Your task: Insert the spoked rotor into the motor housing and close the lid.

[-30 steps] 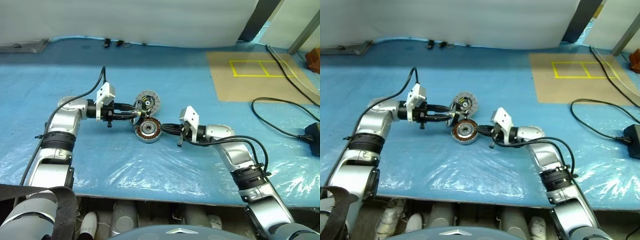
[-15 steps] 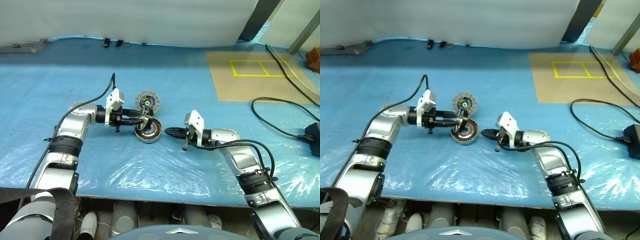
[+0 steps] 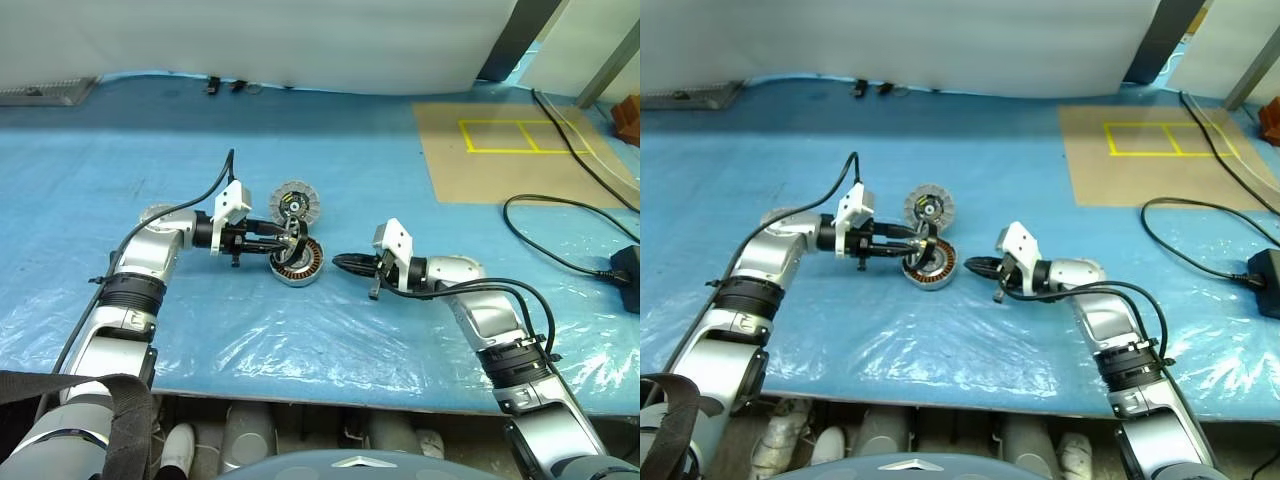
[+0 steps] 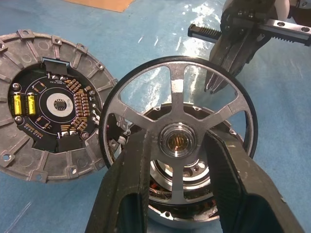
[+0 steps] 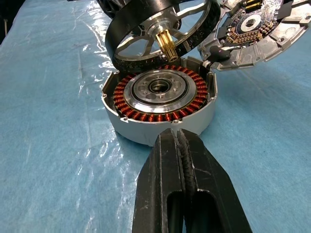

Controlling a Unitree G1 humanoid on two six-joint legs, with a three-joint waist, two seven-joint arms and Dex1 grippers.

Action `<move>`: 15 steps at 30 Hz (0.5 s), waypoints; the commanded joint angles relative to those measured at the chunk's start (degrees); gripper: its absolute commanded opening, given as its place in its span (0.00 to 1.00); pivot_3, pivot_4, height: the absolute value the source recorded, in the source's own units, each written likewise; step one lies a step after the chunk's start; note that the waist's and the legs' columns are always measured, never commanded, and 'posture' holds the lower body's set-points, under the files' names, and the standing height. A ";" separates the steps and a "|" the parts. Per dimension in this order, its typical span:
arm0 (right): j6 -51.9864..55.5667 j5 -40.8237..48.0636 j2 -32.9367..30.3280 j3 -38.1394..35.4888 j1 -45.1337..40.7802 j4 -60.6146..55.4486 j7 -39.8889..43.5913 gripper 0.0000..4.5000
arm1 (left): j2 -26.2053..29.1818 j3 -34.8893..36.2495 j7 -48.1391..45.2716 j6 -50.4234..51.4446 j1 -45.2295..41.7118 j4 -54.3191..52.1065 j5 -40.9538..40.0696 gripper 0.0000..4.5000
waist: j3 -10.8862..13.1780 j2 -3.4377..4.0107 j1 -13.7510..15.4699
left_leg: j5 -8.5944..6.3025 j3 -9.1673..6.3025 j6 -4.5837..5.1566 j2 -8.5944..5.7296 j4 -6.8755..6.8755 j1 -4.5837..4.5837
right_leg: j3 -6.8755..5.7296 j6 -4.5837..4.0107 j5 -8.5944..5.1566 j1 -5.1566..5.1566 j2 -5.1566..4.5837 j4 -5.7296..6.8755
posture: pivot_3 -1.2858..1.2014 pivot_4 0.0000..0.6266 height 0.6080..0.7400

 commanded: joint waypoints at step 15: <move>0.77 4.57 -2.13 -2.22 1.18 -5.53 2.40 0.00 | 1.96 -1.42 -2.33 3.86 -0.66 -2.47 -0.67 0.32 | 0.00 0.01 -0.01 | 0.00 0.00 0.00 0.00 -0.01 0.01 | 0.00 0.00 0.00 0.01 0.00 -0.01 | 0.52 0.24 1.00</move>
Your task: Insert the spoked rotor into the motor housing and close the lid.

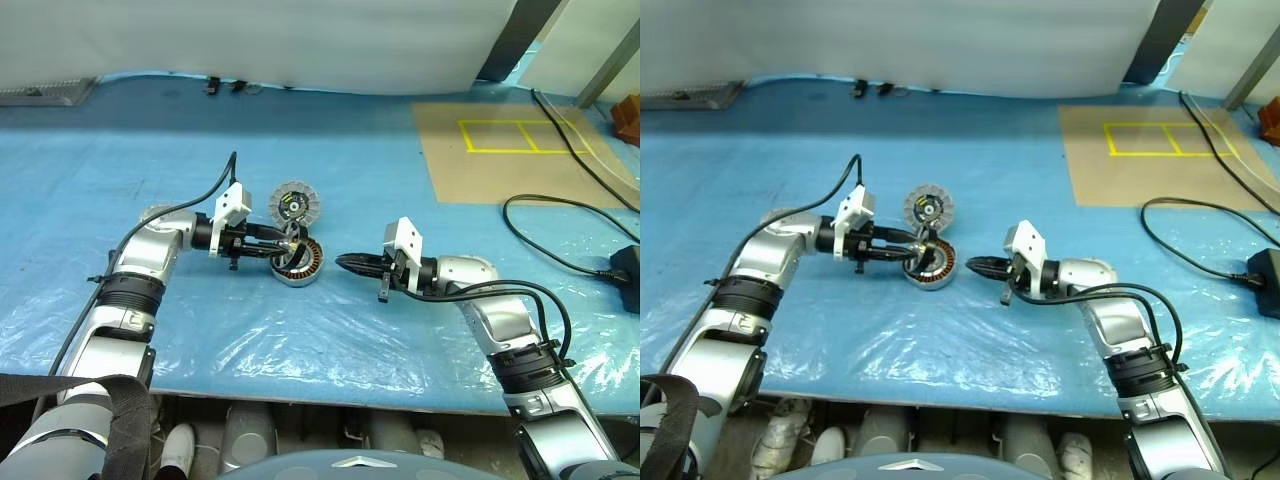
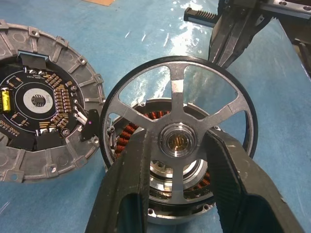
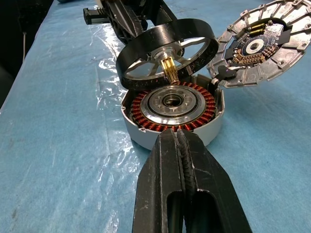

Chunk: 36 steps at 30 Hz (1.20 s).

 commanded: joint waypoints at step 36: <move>-1.20 -0.38 0.27 -0.01 -1.33 0.39 -0.65 0.00 | 3.06 -2.99 1.79 2.98 -1.10 -2.93 2.10 0.81 | 0.00 0.00 -0.02 | 0.00 0.00 0.00 -0.01 -0.04 0.00 | -0.01 0.00 0.00 0.00 0.01 -0.04 | 0.52 0.24 1.00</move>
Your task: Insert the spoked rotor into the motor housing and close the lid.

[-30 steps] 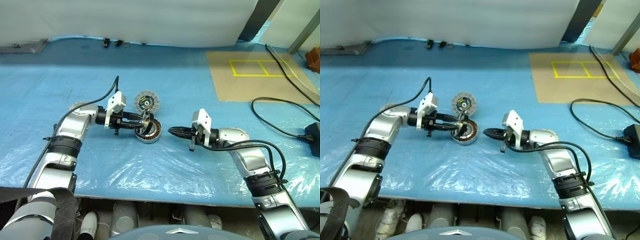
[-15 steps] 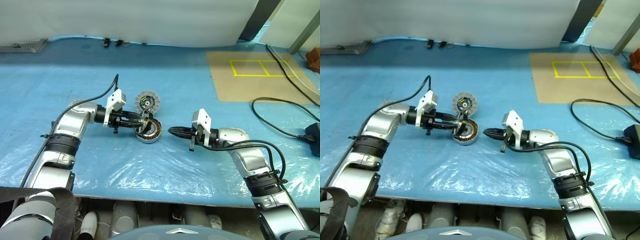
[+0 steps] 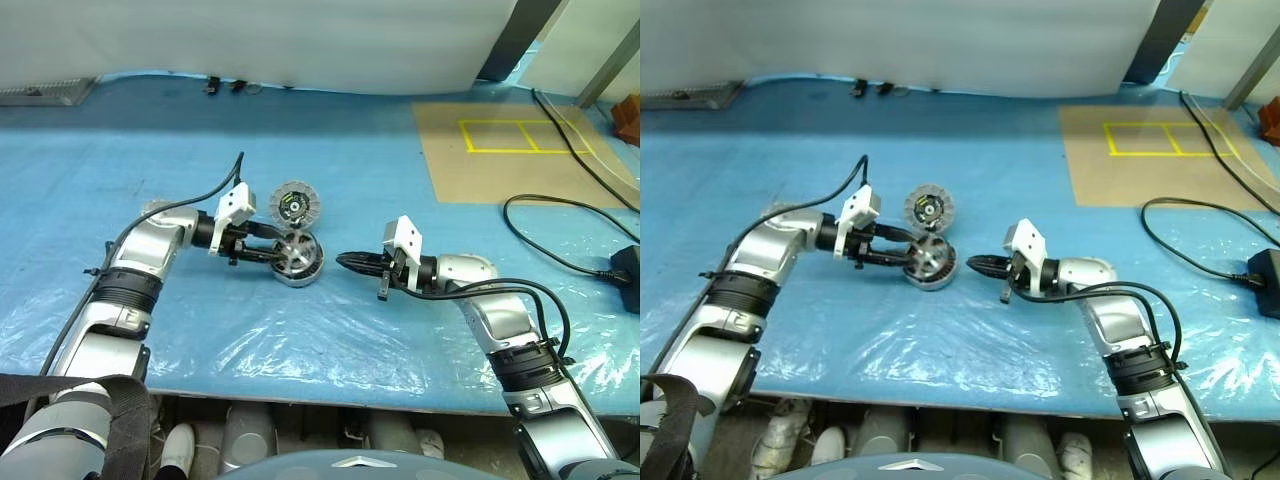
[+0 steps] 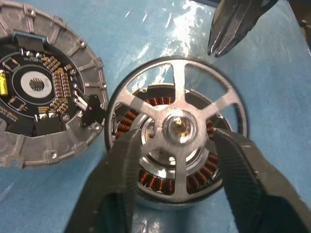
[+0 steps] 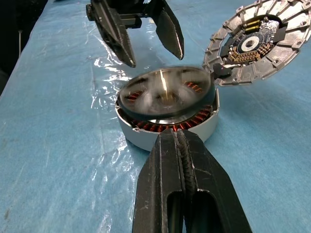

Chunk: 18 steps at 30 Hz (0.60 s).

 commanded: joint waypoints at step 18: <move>-2.13 -1.10 1.03 0.06 -1.55 1.30 0.05 0.00 | -2.11 5.27 5.94 5.68 3.73 -9.28 -8.33 0.48 | 0.00 0.00 -0.07 | 0.00 0.00 0.00 0.00 0.00 -0.08 | 0.00 -0.01 0.00 0.00 0.00 0.00 | 0.52 0.24 1.00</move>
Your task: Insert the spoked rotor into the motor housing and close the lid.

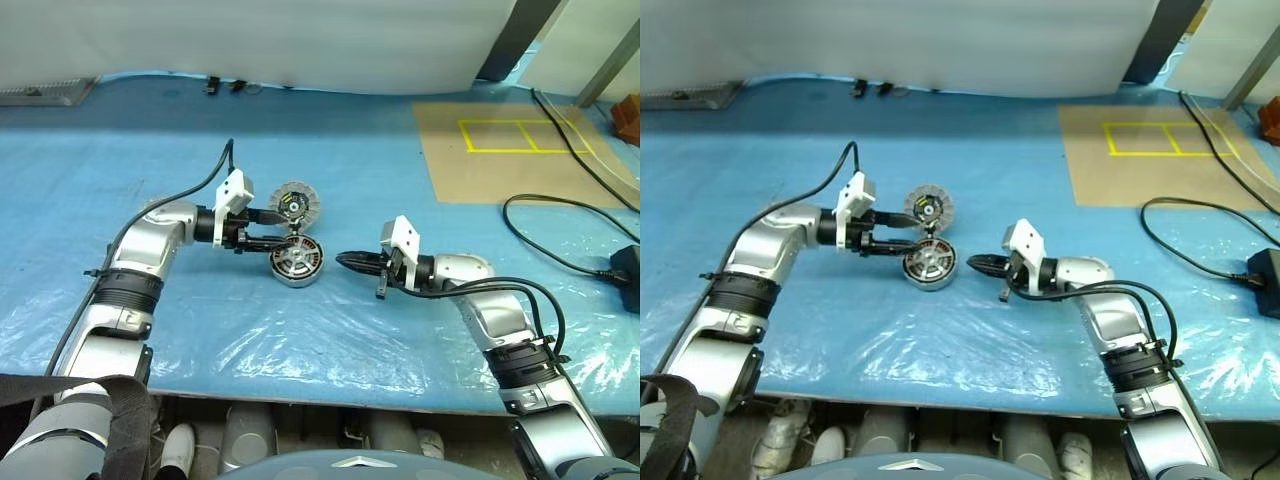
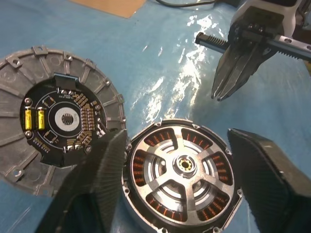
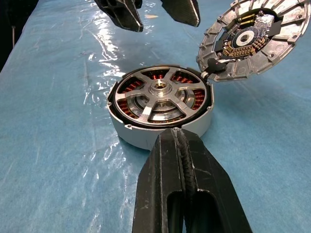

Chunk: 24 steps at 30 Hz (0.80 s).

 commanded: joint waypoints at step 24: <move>-0.24 0.67 1.11 -0.09 -1.56 -0.71 -1.12 0.00 | -3.51 -3.21 17.16 -6.13 13.89 -6.28 6.57 0.01 | -0.13 0.22 -0.15 | 0.00 0.00 0.03 0.01 0.01 0.35 | -0.02 0.04 0.00 0.44 -0.01 -0.06 | 0.52 0.24 1.00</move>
